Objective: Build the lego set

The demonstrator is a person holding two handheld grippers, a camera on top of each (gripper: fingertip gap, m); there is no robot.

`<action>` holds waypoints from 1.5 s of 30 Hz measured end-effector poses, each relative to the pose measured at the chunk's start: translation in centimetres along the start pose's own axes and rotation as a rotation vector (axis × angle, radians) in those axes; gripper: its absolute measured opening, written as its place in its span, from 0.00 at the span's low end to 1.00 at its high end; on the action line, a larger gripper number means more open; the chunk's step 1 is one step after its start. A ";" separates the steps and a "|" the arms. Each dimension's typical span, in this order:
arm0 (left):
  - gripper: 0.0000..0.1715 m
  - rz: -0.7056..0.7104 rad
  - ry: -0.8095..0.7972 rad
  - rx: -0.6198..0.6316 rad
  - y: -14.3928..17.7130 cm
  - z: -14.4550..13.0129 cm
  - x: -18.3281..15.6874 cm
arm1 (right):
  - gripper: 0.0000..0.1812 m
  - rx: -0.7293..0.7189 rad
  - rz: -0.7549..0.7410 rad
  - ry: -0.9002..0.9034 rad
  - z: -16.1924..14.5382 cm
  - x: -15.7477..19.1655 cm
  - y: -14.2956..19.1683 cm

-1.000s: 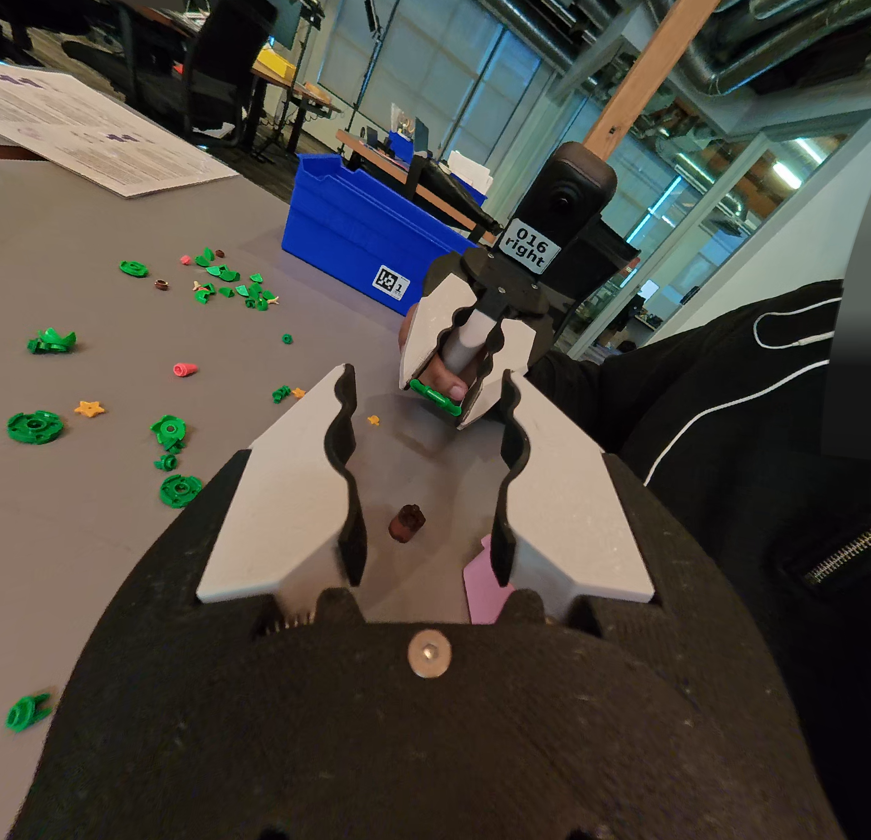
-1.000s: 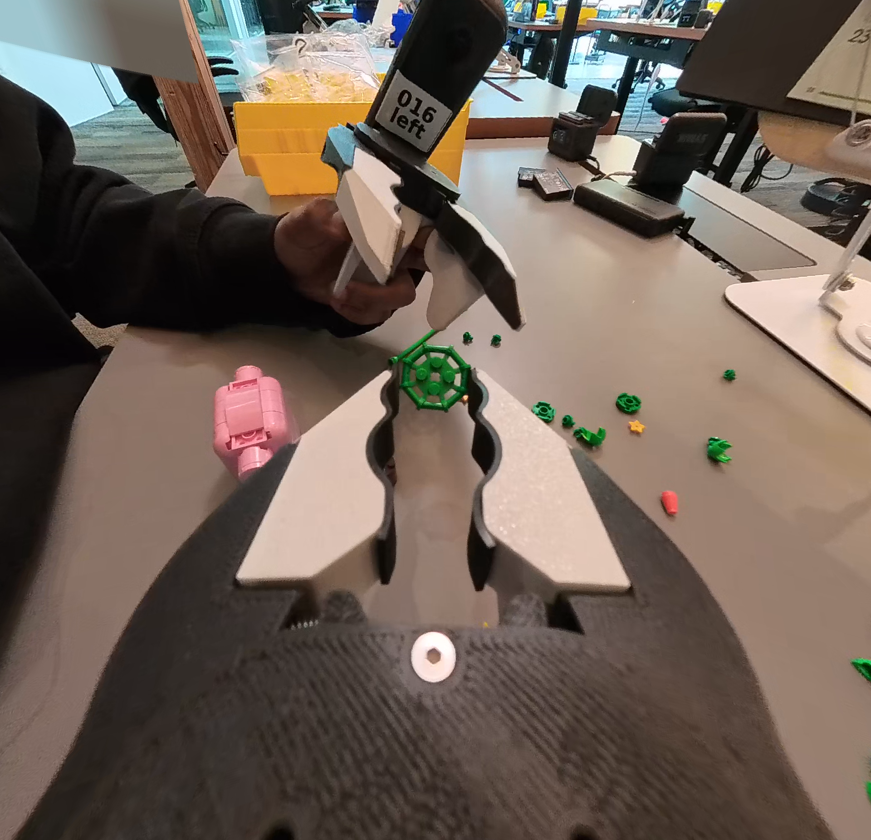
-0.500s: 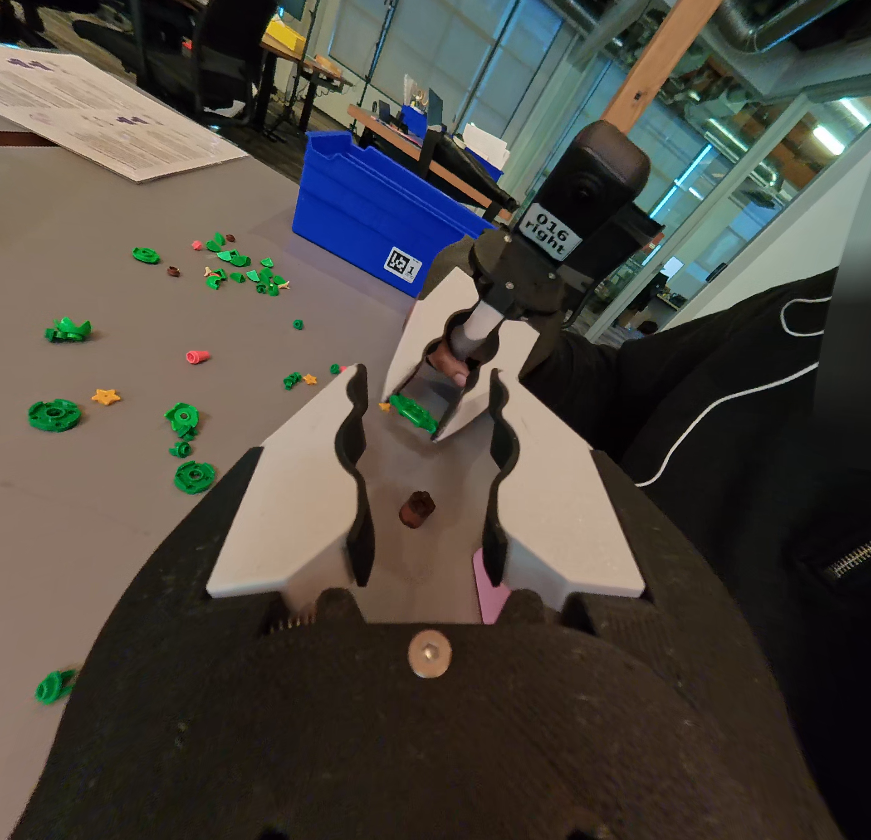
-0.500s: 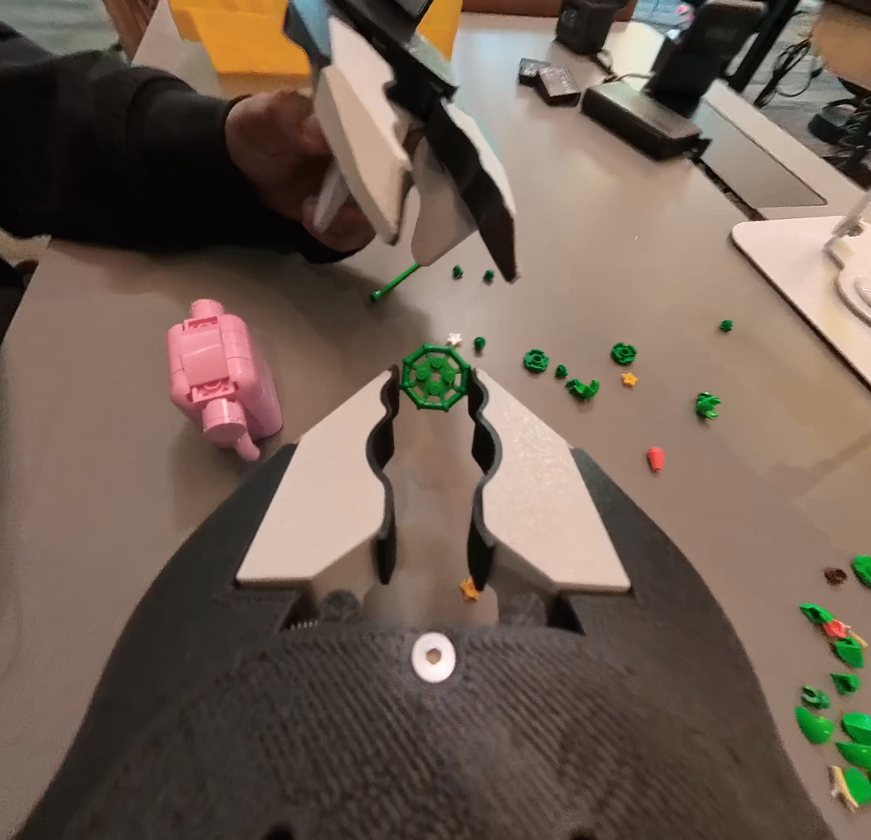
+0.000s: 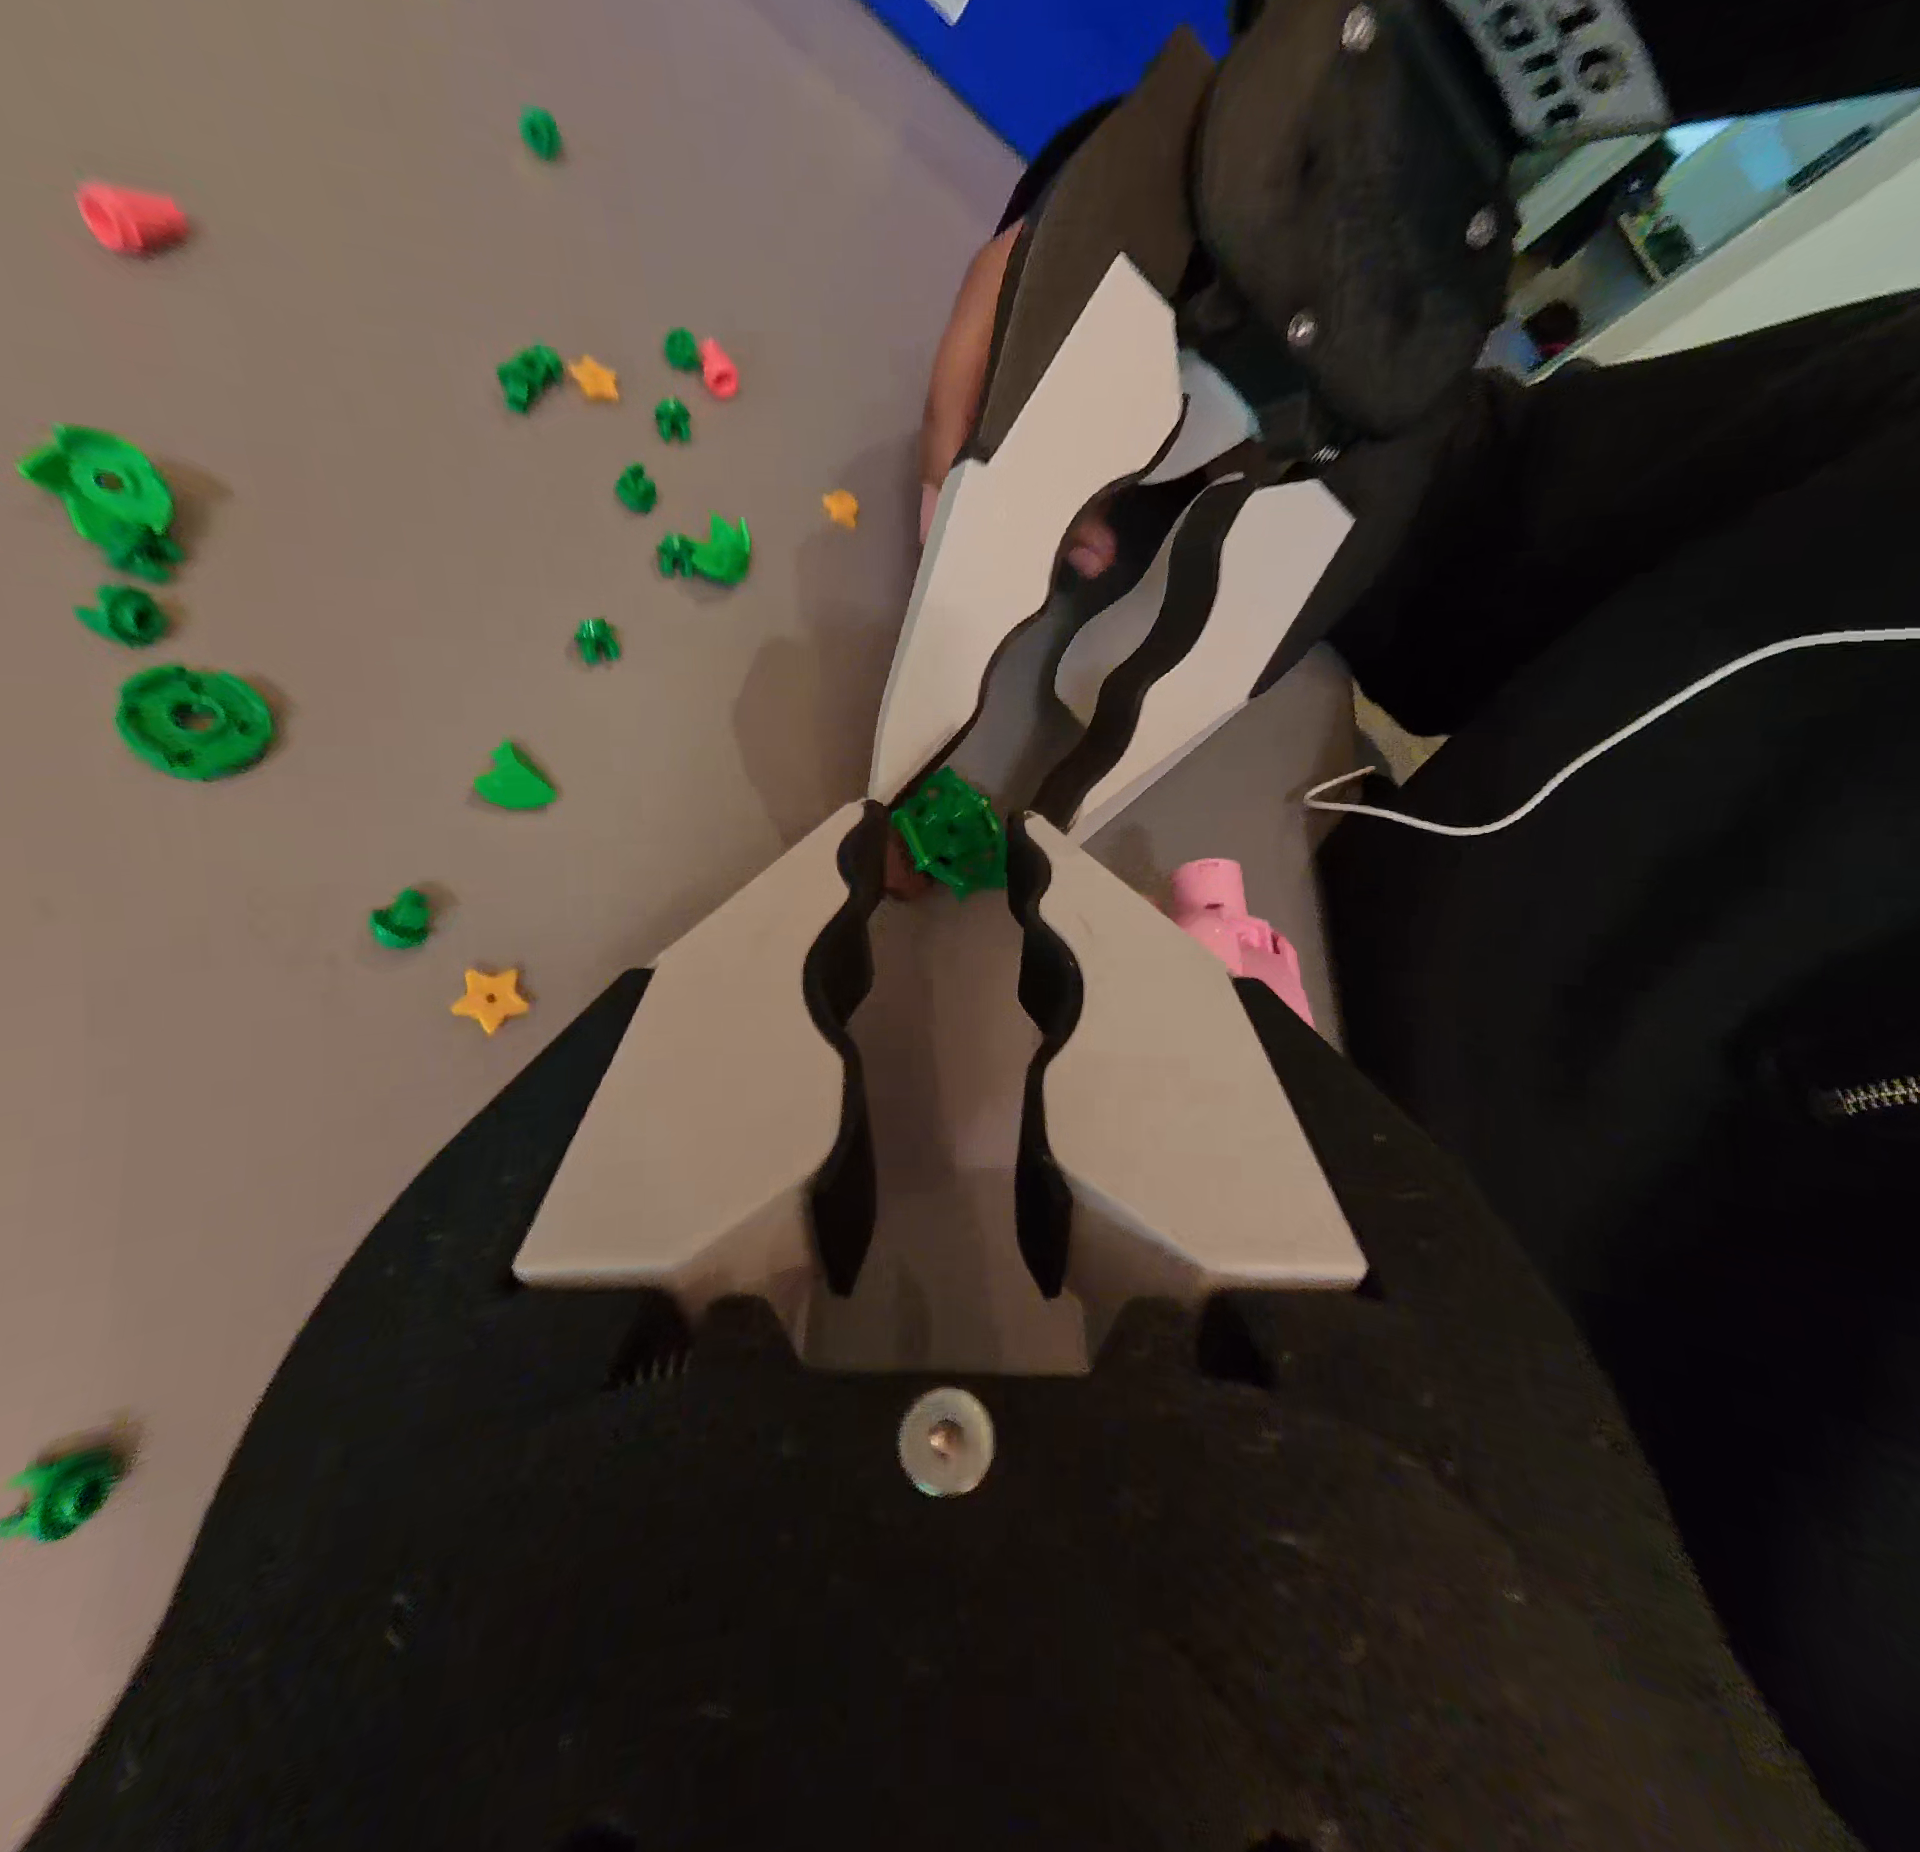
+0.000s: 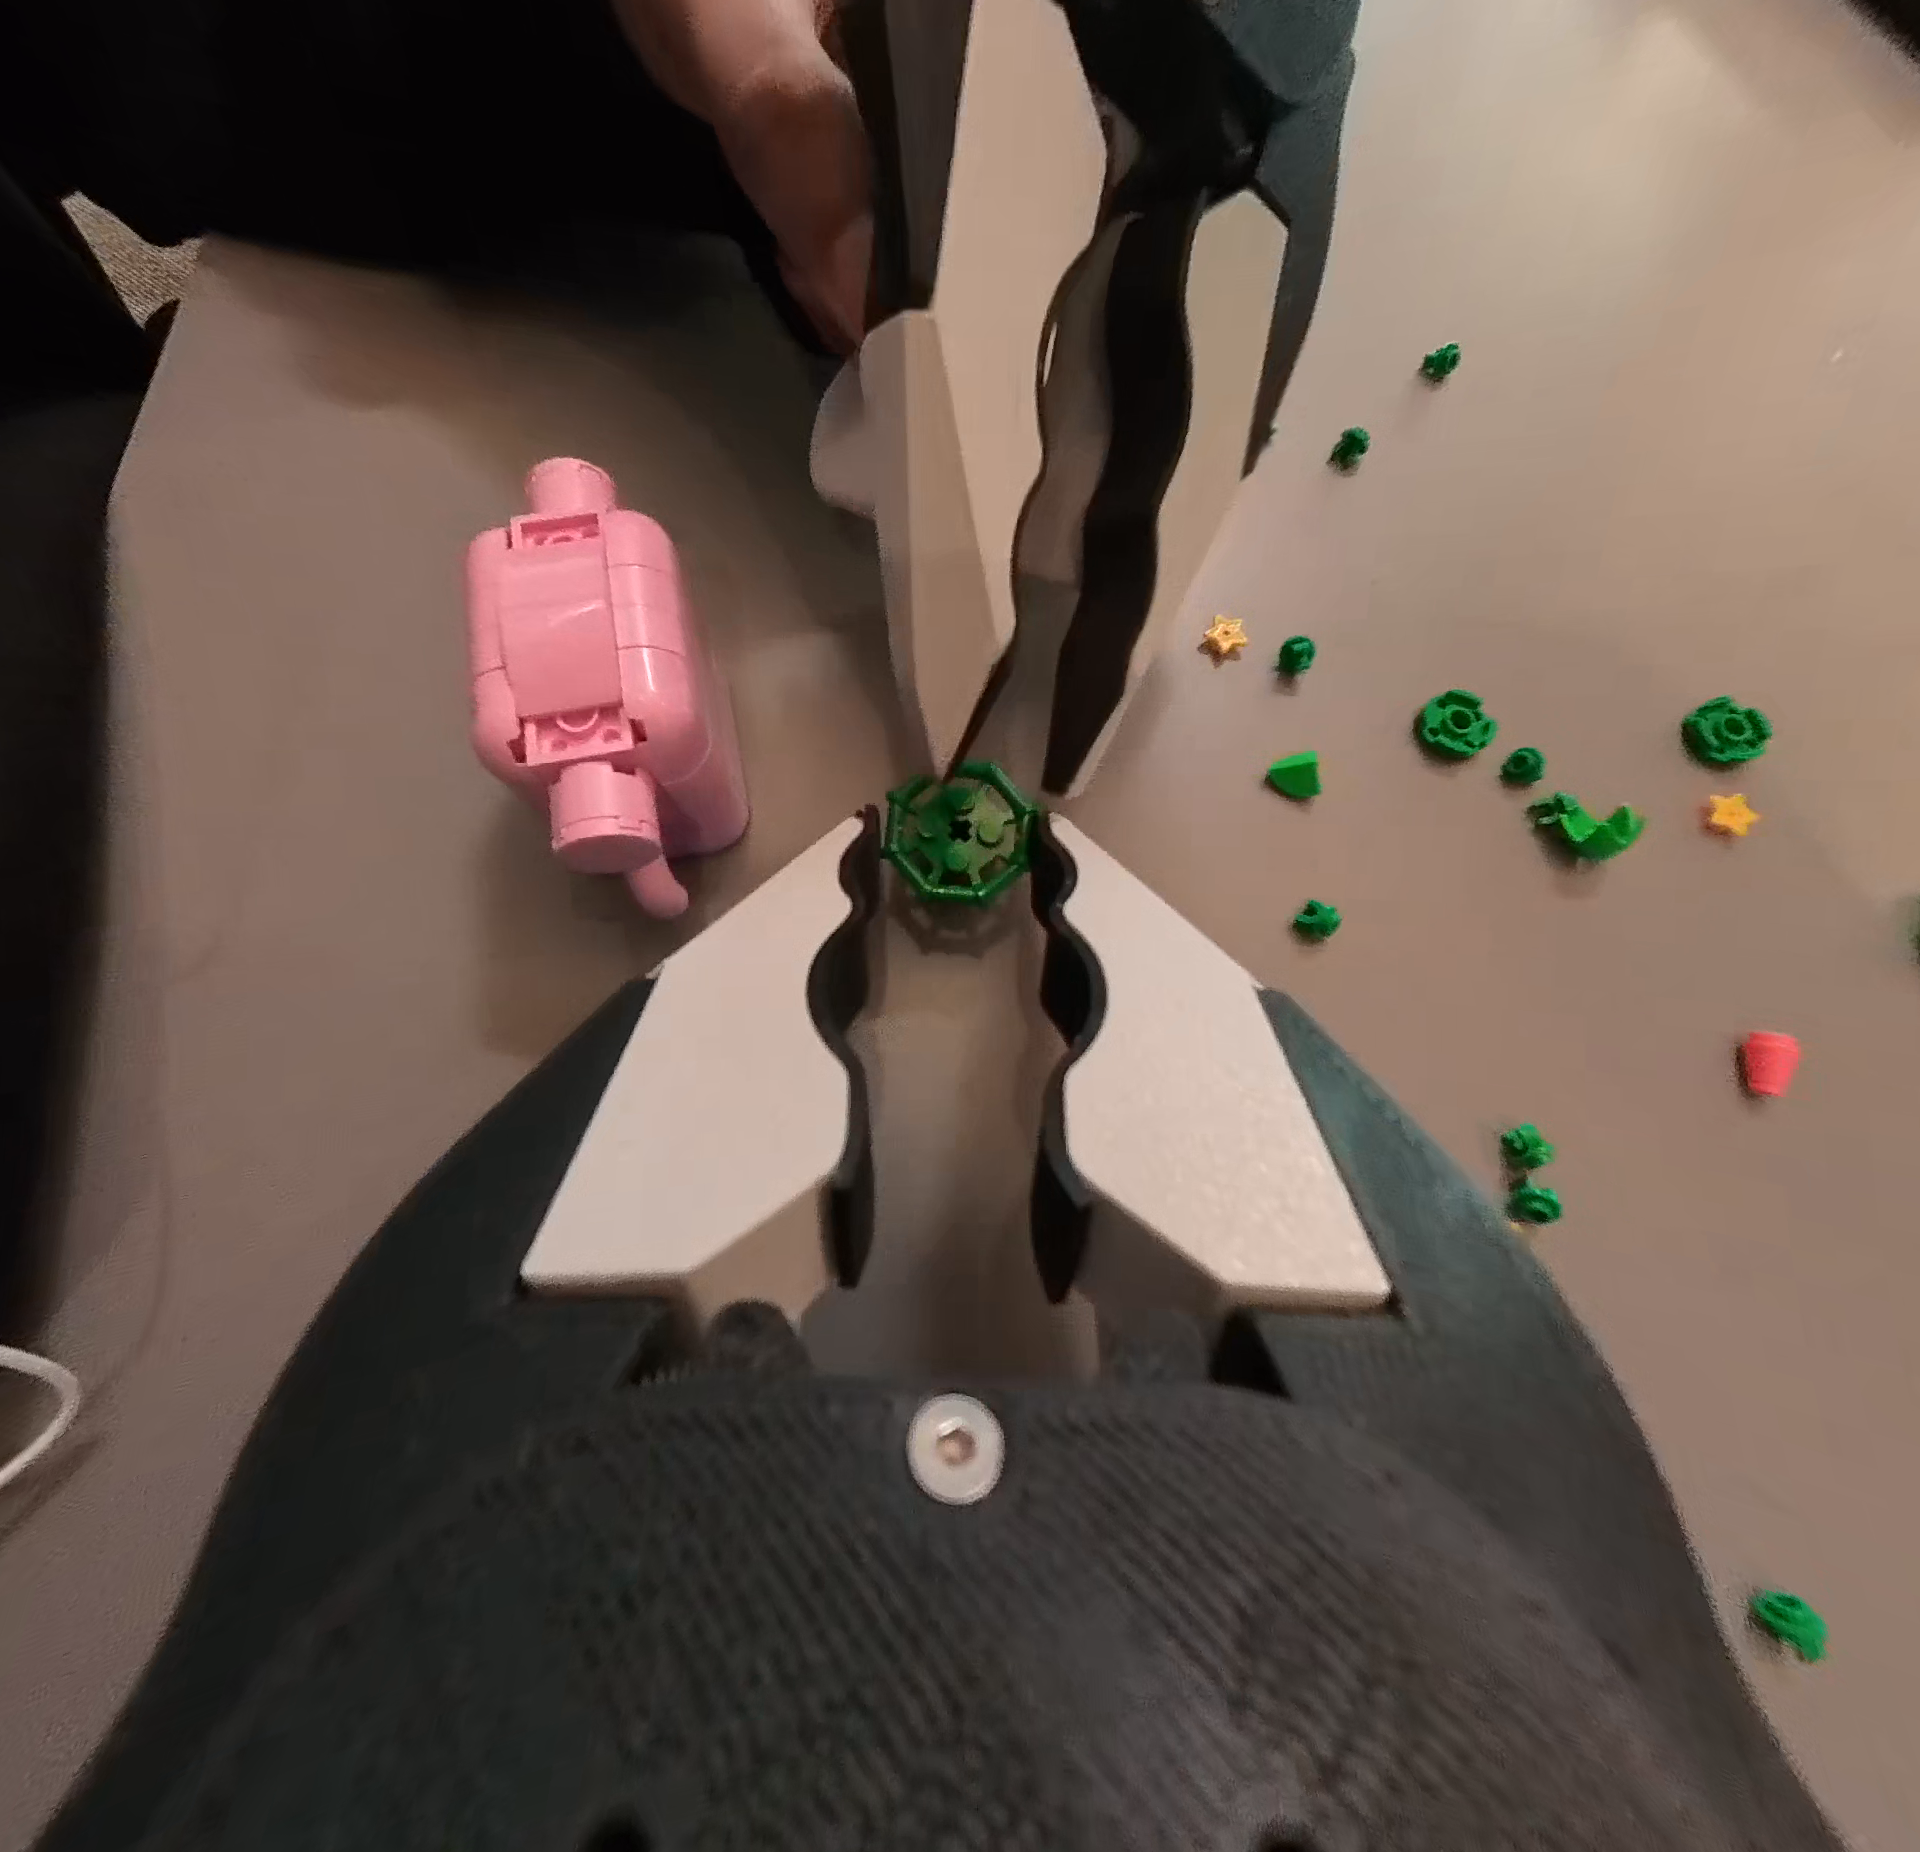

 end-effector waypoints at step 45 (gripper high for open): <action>0.04 -0.114 0.232 -0.001 0.2 -1.5 0.4 | 0.15 -0.035 0.017 0.010 0.0 0.0 -0.2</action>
Point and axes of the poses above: each gripper's, where its closed fingertips meet, y back along the fingers, z out of its top, x = y × z across the jaws, the point moved 3 cm from there along y, back along the fingers, and after that the axes turned 6 degrees about -y, right-handed, at the moved point
